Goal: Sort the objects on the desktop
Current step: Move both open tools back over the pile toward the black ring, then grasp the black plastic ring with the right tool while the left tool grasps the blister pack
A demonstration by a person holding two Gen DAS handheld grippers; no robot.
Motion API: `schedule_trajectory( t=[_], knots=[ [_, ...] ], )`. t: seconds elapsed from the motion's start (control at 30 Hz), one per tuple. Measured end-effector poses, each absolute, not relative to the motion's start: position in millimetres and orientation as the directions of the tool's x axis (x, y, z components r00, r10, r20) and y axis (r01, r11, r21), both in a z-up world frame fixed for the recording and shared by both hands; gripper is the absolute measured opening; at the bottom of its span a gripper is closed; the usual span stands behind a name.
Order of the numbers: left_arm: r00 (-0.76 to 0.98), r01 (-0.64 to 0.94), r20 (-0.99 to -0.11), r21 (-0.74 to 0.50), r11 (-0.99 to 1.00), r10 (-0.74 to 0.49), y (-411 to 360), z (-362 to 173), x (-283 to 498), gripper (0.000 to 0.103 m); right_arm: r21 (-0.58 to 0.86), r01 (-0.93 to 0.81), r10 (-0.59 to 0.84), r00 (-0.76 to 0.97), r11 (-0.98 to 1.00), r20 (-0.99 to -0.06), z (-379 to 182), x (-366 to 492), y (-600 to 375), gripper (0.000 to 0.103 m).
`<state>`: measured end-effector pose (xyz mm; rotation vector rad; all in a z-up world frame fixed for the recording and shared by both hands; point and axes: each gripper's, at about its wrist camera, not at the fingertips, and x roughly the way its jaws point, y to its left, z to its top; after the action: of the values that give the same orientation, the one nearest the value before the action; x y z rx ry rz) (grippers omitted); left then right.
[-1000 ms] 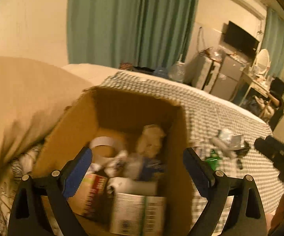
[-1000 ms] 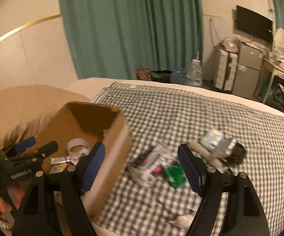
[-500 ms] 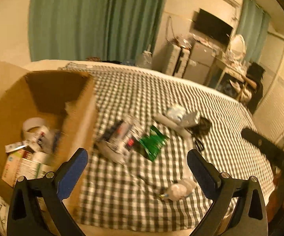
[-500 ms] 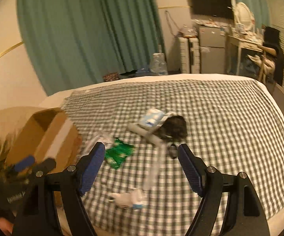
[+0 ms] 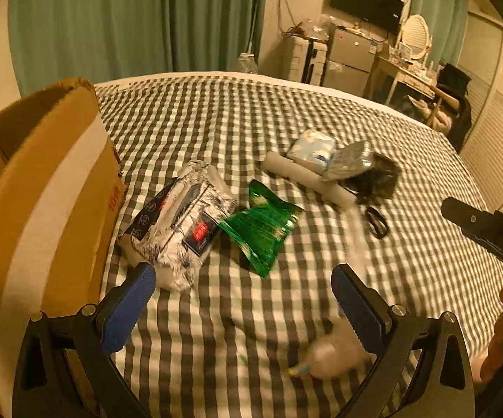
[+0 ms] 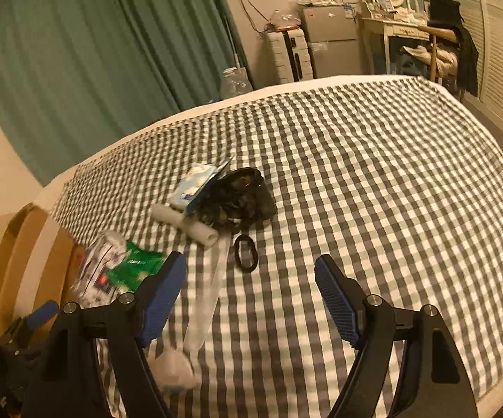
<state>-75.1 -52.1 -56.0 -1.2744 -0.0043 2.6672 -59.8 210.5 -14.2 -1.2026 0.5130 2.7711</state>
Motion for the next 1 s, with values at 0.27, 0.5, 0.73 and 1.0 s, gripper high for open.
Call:
schedule_trajectory(
  t=[0.27, 0.5, 0.73, 1.0],
  knots=[
    [-0.612, -0.170, -0.767, -0.108, -0.979, 0.191, -38, -68, -119, 0.103, 0.207, -0.191, -0.023, -0.679, -0.959, -0.734, -31, -106, 209, 0.076],
    [-0.612, -0.270, -0.765, -0.038, -0.962, 0.202, 7, -77, -148, 0.103, 0.188, -0.103, -0.074, -0.663, -0.977, -0.745, -44, -141, 208, 0.076],
    [-0.597, -0.278, -0.774, -0.047, -0.959, 0.211, 28, -90, -172, 0.103, 0.204, -0.037, -0.126, -0.675, -0.978, -0.727, -51, -168, 210, 0.076],
    [-0.603, -0.278, -0.782, 0.017, -0.960, 0.161, 50, -96, -191, 0.103, 0.253, -0.003, -0.199, -0.607, -0.968, -0.769, -67, -188, 202, 0.066]
  ],
)
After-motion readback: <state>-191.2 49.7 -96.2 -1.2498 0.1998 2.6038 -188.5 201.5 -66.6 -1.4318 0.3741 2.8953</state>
